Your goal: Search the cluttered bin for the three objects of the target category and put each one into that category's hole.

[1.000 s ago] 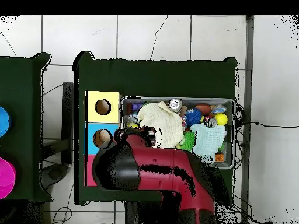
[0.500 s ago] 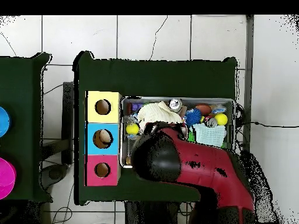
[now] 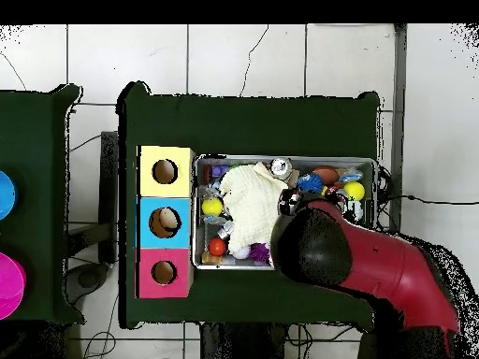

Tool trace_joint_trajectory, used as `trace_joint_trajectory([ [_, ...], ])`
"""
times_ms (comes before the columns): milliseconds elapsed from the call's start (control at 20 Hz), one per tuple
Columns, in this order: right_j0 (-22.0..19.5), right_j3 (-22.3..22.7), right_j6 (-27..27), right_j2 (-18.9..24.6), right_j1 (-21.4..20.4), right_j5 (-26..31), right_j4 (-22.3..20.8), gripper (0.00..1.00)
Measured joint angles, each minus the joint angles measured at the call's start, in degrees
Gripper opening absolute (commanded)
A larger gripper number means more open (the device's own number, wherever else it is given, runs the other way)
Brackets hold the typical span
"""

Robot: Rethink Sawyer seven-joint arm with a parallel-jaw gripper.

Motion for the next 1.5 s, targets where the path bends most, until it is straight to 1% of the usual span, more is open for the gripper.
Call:
trace_joint_trajectory([
  [100, -2.09, 0.01, 0.00, 1.29, 1.33, -4.21, -1.27, 1.00],
  [250, -4.16, -0.05, 0.00, 2.69, 3.36, -8.97, -2.86, 1.00],
  [300, -5.21, -0.15, 0.00, 3.50, 4.80, -11.48, -3.75, 1.00],
  [350, -5.62, -0.19, 0.00, 3.81, 5.45, -12.44, -4.17, 1.00],
  [400, -6.47, -0.33, 0.00, 4.50, 7.04, -14.43, -5.02, 1.00],
  [500, -7.35, -0.58, 0.00, 5.35, 9.34, -16.53, -6.03, 1.00],
  [700, -8.33, -1.11, 0.00, 7.13, 13.78, -18.26, -7.83, 1.00],
  [950, -8.25, -2.08, 0.00, 8.31, 18.93, -19.28, -9.23, 1.00],
  [1150, -7.25, -3.57, 0.00, 8.35, 23.17, -21.67, -9.91, 1.00],
  [1250, -6.86, -4.19, 0.00, 8.35, 24.33, -22.55, -9.90, 1.00],
  [1300, -6.31, -5.04, 0.00, 8.32, 25.78, -23.87, -9.90, 1.00],
  [1500, -4.80, -6.53, 0.00, 7.41, 28.05, -26.37, -9.90, 1.00],
])
